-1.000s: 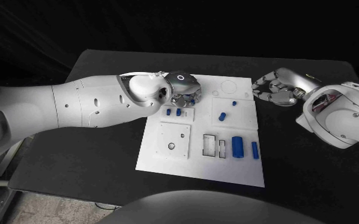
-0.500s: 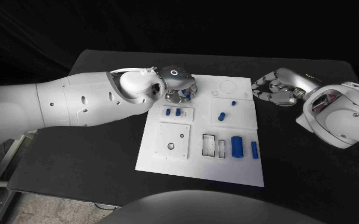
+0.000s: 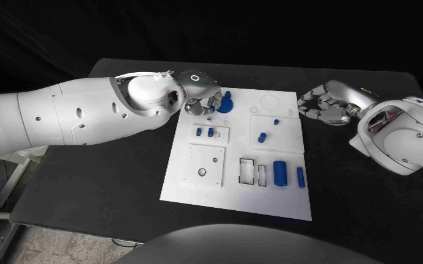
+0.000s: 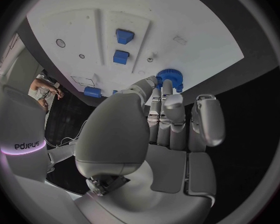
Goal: Assemble the parts on the task board
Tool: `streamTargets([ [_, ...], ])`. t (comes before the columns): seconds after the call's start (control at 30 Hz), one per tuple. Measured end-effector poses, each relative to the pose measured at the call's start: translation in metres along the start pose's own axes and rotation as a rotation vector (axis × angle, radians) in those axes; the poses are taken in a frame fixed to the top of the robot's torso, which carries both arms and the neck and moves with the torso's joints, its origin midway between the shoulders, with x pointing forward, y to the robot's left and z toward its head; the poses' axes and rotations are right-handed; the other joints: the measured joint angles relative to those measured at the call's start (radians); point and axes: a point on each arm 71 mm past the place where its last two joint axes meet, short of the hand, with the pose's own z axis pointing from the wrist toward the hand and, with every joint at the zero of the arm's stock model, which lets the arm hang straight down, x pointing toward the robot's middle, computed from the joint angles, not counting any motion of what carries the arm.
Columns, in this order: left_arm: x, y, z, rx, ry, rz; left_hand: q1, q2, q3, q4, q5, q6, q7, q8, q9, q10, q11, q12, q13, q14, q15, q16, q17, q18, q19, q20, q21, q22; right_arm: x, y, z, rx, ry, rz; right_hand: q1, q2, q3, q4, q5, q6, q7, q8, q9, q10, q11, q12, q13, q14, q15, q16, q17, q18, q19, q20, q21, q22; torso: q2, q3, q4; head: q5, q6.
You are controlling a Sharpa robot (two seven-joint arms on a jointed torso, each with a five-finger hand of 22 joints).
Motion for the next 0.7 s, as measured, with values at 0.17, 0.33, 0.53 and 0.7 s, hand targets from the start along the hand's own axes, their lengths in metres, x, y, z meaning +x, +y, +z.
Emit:
streamTargets([
  [0.17, 0.006, -0.002, -0.001, -0.002, 0.027, 0.003, -0.001, -0.001, 0.0, 0.0, -0.006, 0.0, 0.0, 0.0, -0.002, 0.009, -0.002, 0.0, 0.0, 0.0, 0.0, 0.0, -0.003, 0.0, 0.0, 0.0, 0.0, 0.0, 0.0, 0.001, 0.001, -0.003, 0.001, 0.001, 0.0, 0.0, 0.006, 0.0, 0.0, 0.0, 0.0, 0.0, 0.0, 0.0, 0.0, 0.0, 0.0, 0.0, 0.0, 0.0, 0.0, 0.0, 0.0, 0.0, 0.0, 0.0, 0.001, 0.0, -0.0001, 0.002, 0.0],
  [0.33, 0.011, -0.004, -0.002, 0.001, 0.046, 0.004, -0.001, -0.001, 0.0, 0.0, -0.006, 0.003, -0.004, 0.0, -0.003, 0.016, -0.002, 0.0, -0.001, 0.0, 0.0, 0.0, -0.005, 0.0, -0.002, 0.002, 0.0, 0.0, 0.001, 0.002, 0.001, -0.005, 0.001, 0.001, 0.0, 0.0, 0.006, 0.0, 0.0, 0.0, 0.0, 0.0, 0.0, 0.0, 0.0, 0.0, 0.0, 0.0, 0.0, 0.0, 0.0, 0.0, 0.0, 0.0, 0.0, 0.001, 0.001, -0.0001, -0.0002, 0.002, 0.0],
  [0.53, 0.012, -0.006, -0.002, 0.0, 0.056, 0.006, -0.001, -0.001, 0.0, 0.0, -0.006, 0.003, -0.004, -0.001, -0.004, 0.018, -0.004, 0.0, -0.001, -0.003, -0.004, 0.0, -0.005, 0.0, -0.004, 0.004, 0.0, 0.0, 0.001, 0.002, 0.002, -0.004, 0.001, 0.001, 0.0, 0.0, 0.006, 0.0, 0.0, 0.0, 0.0, 0.0, 0.0, 0.0, 0.0, 0.0, 0.0, 0.0, 0.0, 0.0, 0.0, 0.0, 0.0, 0.0, 0.0, 0.001, 0.0, 0.0, -0.0005, 0.003, 0.0],
  [0.7, 0.014, -0.007, -0.002, -0.001, 0.062, 0.006, -0.001, -0.001, 0.003, -0.003, -0.006, 0.003, -0.004, -0.001, -0.005, 0.023, -0.002, 0.0, 0.0, -0.003, -0.003, 0.0, -0.007, 0.0, -0.004, 0.004, 0.0, 0.0, 0.001, 0.002, 0.002, -0.005, 0.001, 0.001, 0.0, 0.0, 0.006, 0.0, 0.0, 0.0, 0.0, 0.0, 0.0, 0.0, 0.0, 0.0, 0.0, 0.0, 0.0, 0.0, 0.0, 0.0, 0.0, 0.0, 0.0, 0.001, 0.0, 0.0002, -0.0006, 0.004, 0.0],
])
